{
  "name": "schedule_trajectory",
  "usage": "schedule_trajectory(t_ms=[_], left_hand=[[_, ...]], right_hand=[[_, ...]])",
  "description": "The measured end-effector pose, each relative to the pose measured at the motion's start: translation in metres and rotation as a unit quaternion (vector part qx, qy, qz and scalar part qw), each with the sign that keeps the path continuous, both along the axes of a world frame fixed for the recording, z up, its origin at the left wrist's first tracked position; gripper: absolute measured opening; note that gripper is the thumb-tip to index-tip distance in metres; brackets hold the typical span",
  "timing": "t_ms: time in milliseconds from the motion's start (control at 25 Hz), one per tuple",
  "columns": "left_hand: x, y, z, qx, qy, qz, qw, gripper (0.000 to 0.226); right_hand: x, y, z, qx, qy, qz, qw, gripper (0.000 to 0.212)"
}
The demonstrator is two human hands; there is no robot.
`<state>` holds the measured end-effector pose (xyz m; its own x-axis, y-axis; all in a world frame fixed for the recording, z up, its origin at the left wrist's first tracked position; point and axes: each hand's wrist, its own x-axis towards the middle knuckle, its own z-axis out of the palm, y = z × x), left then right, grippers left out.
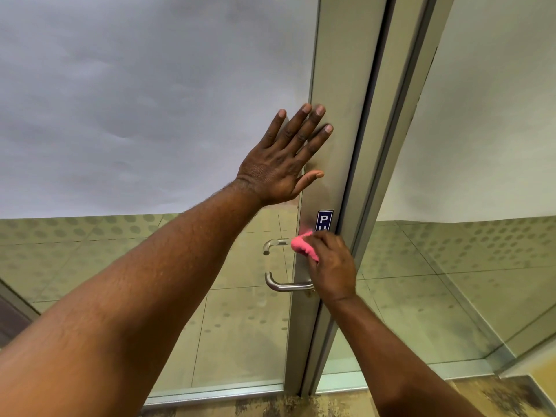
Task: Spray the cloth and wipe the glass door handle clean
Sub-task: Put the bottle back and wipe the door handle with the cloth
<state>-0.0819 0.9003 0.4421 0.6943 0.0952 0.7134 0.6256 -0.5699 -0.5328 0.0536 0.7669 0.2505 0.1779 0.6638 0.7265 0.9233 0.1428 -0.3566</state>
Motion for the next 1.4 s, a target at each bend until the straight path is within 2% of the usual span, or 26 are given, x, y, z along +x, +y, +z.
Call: schedule_trajectory(t_ms=[160,240,320,400,440,560,600,720,760,920,1120,1200,1280,1400], left_hand=[[0.000,-0.001,0.000,0.003,0.002,-0.001,1.000,0.078],[0.000,-0.001,0.001,0.003,0.002,0.001,1.000,0.078],[0.000,-0.001,0.001,-0.001,0.002,0.002,1.000,0.078],[0.000,-0.001,0.000,-0.002,0.003,-0.001,1.000,0.078],[0.001,0.000,0.000,-0.001,0.003,-0.002,1.000,0.077],[0.000,0.001,0.000,0.002,0.001,0.000,1.000,0.077],[0.000,0.001,0.000,0.003,0.000,0.000,1.000,0.077],[0.001,0.001,0.000,0.007,0.000,-0.002,1.000,0.077],[0.001,0.001,0.000,0.006,0.001,-0.003,1.000,0.077],[0.001,0.002,0.000,0.008,-0.004,-0.003,1.000,0.077],[0.001,0.003,-0.001,0.009,-0.007,-0.007,1.000,0.077],[0.002,0.004,-0.001,0.011,-0.008,-0.007,1.000,0.077],[0.003,0.005,-0.002,0.017,-0.010,-0.009,1.000,0.077],[0.004,0.008,-0.003,0.023,-0.012,-0.015,1.000,0.078]], right_hand=[[-0.001,-0.011,-0.037,-0.069,-0.003,-0.001,0.998,0.038],[-0.002,-0.014,-0.048,-0.096,0.028,-0.019,0.995,0.046],[-0.006,-0.021,-0.062,-0.101,0.111,-0.028,0.988,0.055],[-0.016,-0.031,-0.073,-0.090,0.235,-0.027,0.967,0.063],[-0.021,-0.033,-0.074,-0.081,0.312,-0.017,0.946,0.067],[-0.036,-0.030,-0.068,-0.015,0.519,0.047,0.853,0.068],[-0.038,-0.025,-0.065,0.013,0.585,0.067,0.808,0.064],[-0.045,-0.021,-0.061,0.062,0.767,0.162,0.617,0.063],[-0.047,-0.022,-0.060,0.066,0.792,0.170,0.582,0.064],[-0.049,-0.025,-0.054,0.054,0.842,0.144,0.518,0.053],[-0.078,-0.034,-0.055,-0.057,0.882,0.116,0.453,0.043],[-0.094,-0.031,-0.053,-0.067,0.892,0.131,0.428,0.041],[-0.105,-0.025,-0.050,-0.064,0.894,0.145,0.420,0.038],[-0.112,-0.018,-0.050,-0.074,0.882,0.160,0.438,0.038]])
